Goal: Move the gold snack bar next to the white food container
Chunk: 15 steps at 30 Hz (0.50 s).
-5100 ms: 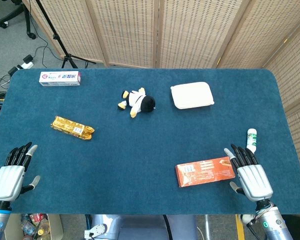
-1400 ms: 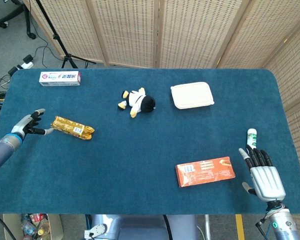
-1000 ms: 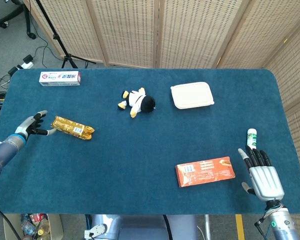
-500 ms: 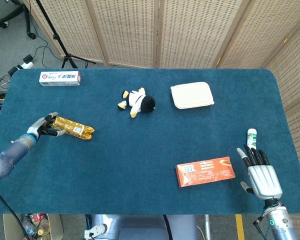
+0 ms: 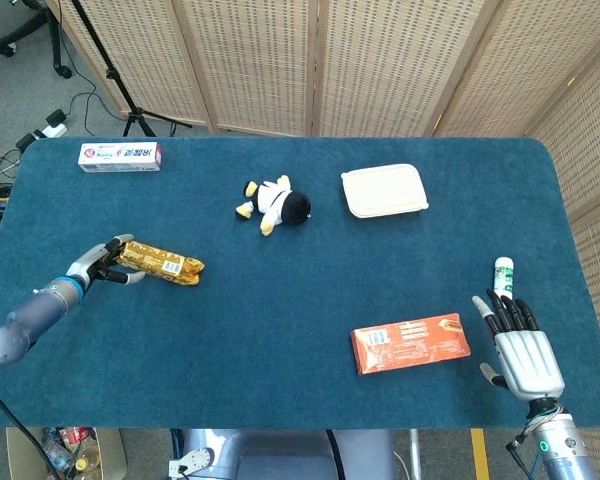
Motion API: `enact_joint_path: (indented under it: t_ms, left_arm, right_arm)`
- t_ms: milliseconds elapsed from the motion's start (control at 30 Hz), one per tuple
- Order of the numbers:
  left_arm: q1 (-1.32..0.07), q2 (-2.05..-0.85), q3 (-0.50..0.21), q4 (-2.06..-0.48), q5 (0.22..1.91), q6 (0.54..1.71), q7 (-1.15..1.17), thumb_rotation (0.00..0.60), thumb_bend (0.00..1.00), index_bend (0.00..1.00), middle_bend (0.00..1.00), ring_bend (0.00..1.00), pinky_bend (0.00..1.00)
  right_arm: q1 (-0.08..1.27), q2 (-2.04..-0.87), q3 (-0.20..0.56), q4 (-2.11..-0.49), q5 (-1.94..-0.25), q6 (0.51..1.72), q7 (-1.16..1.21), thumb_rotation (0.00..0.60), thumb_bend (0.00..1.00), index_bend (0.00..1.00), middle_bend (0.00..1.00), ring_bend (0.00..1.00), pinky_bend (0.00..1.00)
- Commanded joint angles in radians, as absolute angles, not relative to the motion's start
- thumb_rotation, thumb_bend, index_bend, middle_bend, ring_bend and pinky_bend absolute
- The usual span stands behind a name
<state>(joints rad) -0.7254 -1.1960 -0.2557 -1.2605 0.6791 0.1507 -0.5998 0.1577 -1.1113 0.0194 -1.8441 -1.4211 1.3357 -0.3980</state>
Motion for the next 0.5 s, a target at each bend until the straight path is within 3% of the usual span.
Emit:
enact_joint_path:
  t_ms: [33,500]
  left_arm:
    - [-0.725,-1.181,-0.248,-1.286,0.678,0.157,-0.597,0.6,0.3,0.0,0.0,0.0,0.0]
    - [-0.755,-1.145,-0.177,-1.351,0.645,0.164,-0.592,0.6,0.3,0.0,0.0,0.0,0.0]
  right_arm:
    - [0.158,-1.11,0.02,-1.845,-1.422,1.337,-0.395,0.6,0.23,0.02,0.0,0.0,0.06]
    - [0.154,-1.101,0.018,-1.855,-1.439,1.35,-0.383,0.6,0.23,0.02,0.0,0.0,0.06]
